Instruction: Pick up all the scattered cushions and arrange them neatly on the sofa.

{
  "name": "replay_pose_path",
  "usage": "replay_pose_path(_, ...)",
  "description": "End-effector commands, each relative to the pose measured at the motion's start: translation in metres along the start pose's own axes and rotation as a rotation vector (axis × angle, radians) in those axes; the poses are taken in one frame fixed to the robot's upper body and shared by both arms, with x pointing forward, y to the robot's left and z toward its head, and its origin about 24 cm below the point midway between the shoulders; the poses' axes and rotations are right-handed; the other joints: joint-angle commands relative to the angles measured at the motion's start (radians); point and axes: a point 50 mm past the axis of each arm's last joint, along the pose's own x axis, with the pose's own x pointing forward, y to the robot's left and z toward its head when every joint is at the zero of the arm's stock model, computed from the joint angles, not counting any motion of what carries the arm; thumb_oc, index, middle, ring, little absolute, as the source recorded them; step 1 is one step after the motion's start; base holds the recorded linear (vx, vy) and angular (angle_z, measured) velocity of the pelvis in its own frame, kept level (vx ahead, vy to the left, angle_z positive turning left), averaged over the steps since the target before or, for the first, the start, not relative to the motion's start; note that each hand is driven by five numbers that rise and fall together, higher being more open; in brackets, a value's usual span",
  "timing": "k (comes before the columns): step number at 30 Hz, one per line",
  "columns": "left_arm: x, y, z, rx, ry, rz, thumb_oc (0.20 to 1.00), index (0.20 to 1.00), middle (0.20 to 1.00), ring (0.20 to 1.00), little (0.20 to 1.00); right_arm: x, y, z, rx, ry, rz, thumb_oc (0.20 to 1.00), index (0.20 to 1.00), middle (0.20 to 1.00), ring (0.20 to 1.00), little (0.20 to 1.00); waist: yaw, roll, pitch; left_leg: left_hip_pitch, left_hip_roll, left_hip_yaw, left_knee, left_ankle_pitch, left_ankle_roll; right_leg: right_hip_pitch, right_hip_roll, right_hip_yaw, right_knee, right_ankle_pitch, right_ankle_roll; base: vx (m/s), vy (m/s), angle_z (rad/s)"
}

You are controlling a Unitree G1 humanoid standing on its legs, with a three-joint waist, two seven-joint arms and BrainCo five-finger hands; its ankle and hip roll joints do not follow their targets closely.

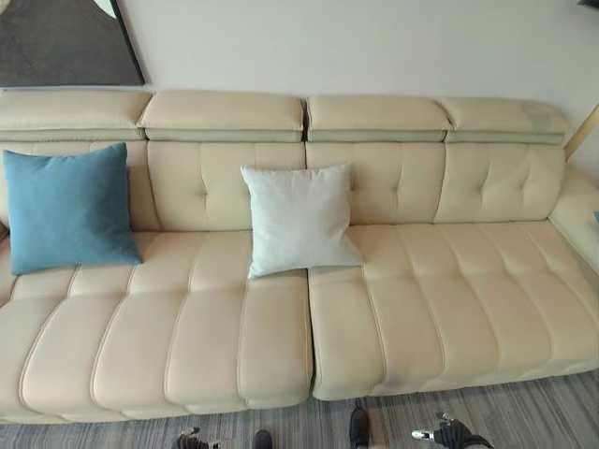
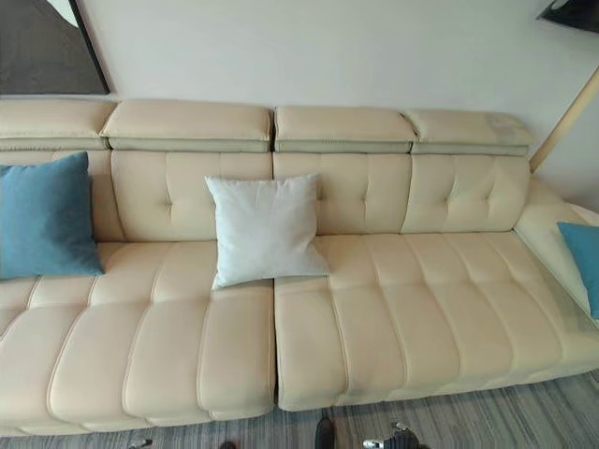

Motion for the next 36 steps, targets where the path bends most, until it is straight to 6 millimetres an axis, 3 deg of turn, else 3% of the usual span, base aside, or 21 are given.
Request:
replay_pose_path(1, 0.004, 0.009, 0.018, -0.017, -0.031, 0.035, 1.0, 1.0, 1.0, 1.0, 1.0, 0.004, -0.01, 0.033, 0.028, -0.099, -0.031, 1.0, 1.0, 1.0, 1.0, 1.0, 0.011, -0.027, 0.032, -0.009, -0.089, 0.006, -0.007, -0.074, -0.03, 0.2, -0.053, 0.038, -0.128, -0.028, 0.02, -0.15, -0.145, 0.08)
replay_pose_path(3, 0.004, 0.008, 0.02, -0.028, -0.037, 0.034, 1.0, 1.0, 1.0, 1.0, 1.0, 0.004, -0.01, 0.036, 0.028, -0.11, -0.035, 1.0, 1.0, 1.0, 1.0, 1.0, 0.034, -0.046, 0.023, -0.047, -0.083, 0.022, -0.007, -0.045, -0.038, 0.265, -0.049, 0.051, -0.183, -0.036, 0.028, -0.21, -0.192, -0.05)
replay_pose_path(6, 0.004, 0.007, 0.024, -0.042, -0.052, 0.034, 1.0, 1.0, 1.0, 1.0, 1.0, 0.003, -0.007, 0.042, 0.016, -0.136, -0.033, 1.0, 1.0, 1.0, 1.0, 1.0, 0.052, -0.054, 0.022, -0.088, -0.048, 0.034, -0.003, 0.001, -0.062, 0.283, -0.03, 0.049, -0.263, -0.076, 0.009, -0.2, -0.244, -0.34)
replay_pose_path(8, 0.004, 0.001, 0.024, -0.031, -0.062, 0.012, 1.0, 1.0, 1.0, 1.0, 1.0, 0.003, -0.009, 0.043, 0.001, -0.144, -0.038, 1.0, 1.0, 1.0, 1.0, 1.0, 0.045, -0.038, 0.038, -0.1, -0.01, 0.017, 0.004, 0.047, -0.096, 0.297, 0.015, 0.051, -0.298, -0.103, -0.025, -0.2, -0.273, -0.23)
replay_pose_path(10, 0.004, 0.001, 0.024, -0.032, -0.062, 0.012, 1.0, 1.0, 1.0, 1.0, 1.0, 0.003, -0.009, 0.043, 0.001, -0.144, -0.038, 1.0, 1.0, 1.0, 1.0, 1.0, 0.044, -0.037, 0.039, -0.1, -0.009, 0.016, 0.004, 0.048, -0.097, 0.298, 0.015, 0.051, -0.298, -0.102, -0.025, -0.16, -0.165, 0.01)
replay_pose_path(11, 0.004, -0.004, 0.03, -0.033, -0.089, -0.007, 1.0, 1.0, 1.0, 1.0, 1.0, 0.003, -0.016, 0.05, 0.002, -0.173, -0.055, 1.0, 1.0, 1.0, 1.0, 1.0, 0.038, -0.014, 0.068, -0.126, 0.022, 0.004, 0.007, 0.089, -0.121, 0.286, 0.046, 0.051, -0.295, -0.112, -0.047, -0.3, -0.264, 0.07)
replay_pose_path(13, 0.003, -0.007, 0.03, -0.025, -0.097, -0.02, 1.0, 1.0, 1.0, 1.0, 1.0, 0.003, -0.02, 0.048, 0.001, -0.17, -0.066, 1.0, 1.0, 1.0, 1.0, 1.0, 0.03, 0.001, 0.08, -0.125, 0.035, 0.002, -0.003, 0.093, -0.127, 0.285, 0.06, 0.035, -0.296, -0.117, -0.057, -0.3, -0.223, 0.18)
replay_pose_path(15, 0.003, -0.01, 0.036, 0.006, -0.124, -0.029, 1.0, 1.0, 1.0, 1.0, 1.0, 0.003, -0.027, 0.046, 0.013, -0.161, -0.09, 1.0, 1.0, 1.0, 1.0, 1.0, 0.022, 0.006, 0.107, -0.14, 0.037, 0.014, 0.02, 0.081, -0.127, 0.276, 0.052, 0.014, -0.283, -0.112, -0.063, -0.27, -0.108, 0.23)
replay_pose_path(17, 0.002, -0.014, 0.029, 0.03, -0.111, -0.043, 1.0, 1.0, 1.0, 1.0, 1.0, 0.003, -0.029, 0.038, 0.02, -0.134, -0.091, 1.0, 1.0, 1.0, 1.0, 1.0, 0.01, -0.002, 0.104, -0.116, 0.001, 0.01, 0.122, 0.004, -0.096, 0.256, 0.03, -0.001, -0.287, -0.082, -0.066, -0.21, -0.071, 0.18)
replay_pose_path(18, 0.002, -0.014, 0.029, 0.03, -0.111, -0.043, 1.0, 1.0, 1.0, 1.0, 1.0, 0.003, -0.029, 0.038, 0.02, -0.135, -0.091, 1.0, 1.0, 1.0, 1.0, 1.0, 0.009, -0.001, 0.102, -0.119, 0.001, 0.009, 0.122, 0.004, -0.096, 0.254, 0.031, -0.001, -0.288, -0.08, -0.066, -0.09, -0.027, 0.15)
replay_pose_path(20, 0.001, -0.017, 0.021, 0.033, -0.085, -0.051, 1.0, 1.0, 1.0, 1.0, 1.0, 0.002, -0.029, 0.032, 0.03, -0.12, -0.088, 1.0, 1.0, 1.0, 1.0, 1.0, -0.001, -0.008, 0.094, -0.091, -0.038, -0.007, 0.184, -0.071, -0.081, 0.243, 0.015, -0.002, -0.301, -0.061, -0.067, -0.13, -0.029, 0.14)
replay_pose_path(21, 0.0, -0.022, 0.014, 0.028, -0.063, -0.063, 1.0, 1.0, 1.0, 1.0, 1.0, 0.002, -0.028, 0.03, 0.039, -0.115, -0.083, 1.0, 1.0, 1.0, 1.0, 1.0, -0.009, -0.008, 0.084, -0.056, -0.083, -0.031, 0.214, -0.128, -0.073, 0.232, 0.015, 0.003, -0.313, -0.05, -0.068, -0.12, -0.016, 0.17)
replay_pose_path(23, -0.001, -0.026, 0.011, 0.024, -0.055, -0.074, 1.0, 1.0, 1.0, 1.0, 1.0, 0.002, -0.028, 0.03, 0.047, -0.117, -0.083, 1.0, 1.0, 1.0, 1.0, 1.0, -0.013, -0.004, 0.078, -0.029, -0.106, -0.049, 0.212, -0.153, -0.068, 0.224, 0.021, 0.007, -0.316, -0.045, -0.067, -0.07, 0.024, 0.12)
replay_pose_path(28, -0.002, -0.033, 0.006, 0.067, -0.038, -0.098, 1.0, 1.0, 1.0, 1.0, 1.0, 0.001, -0.024, 0.022, 0.07, -0.093, -0.077, 1.0, 1.0, 1.0, 1.0, 1.0, -0.044, 0.017, 0.035, 0.059, -0.098, -0.034, 0.062, -0.13, -0.06, 0.218, 0.043, -0.006, -0.332, -0.035, -0.059, -0.01, 0.071, -0.01)
replay_pose_path(36, -0.001, -0.035, 0.012, 0.092, -0.048, -0.109, 1.0, 1.0, 1.0, 1.0, 1.0, 0.001, -0.02, 0.017, 0.104, -0.067, -0.073, 1.0, 1.0, 1.0, 1.0, 1.0, -0.051, 0.012, 0.032, 0.089, -0.115, -0.021, 0.031, -0.139, -0.042, 0.214, 0.022, 0.016, -0.333, -0.006, -0.035, -0.03, 0.083, 0.0)
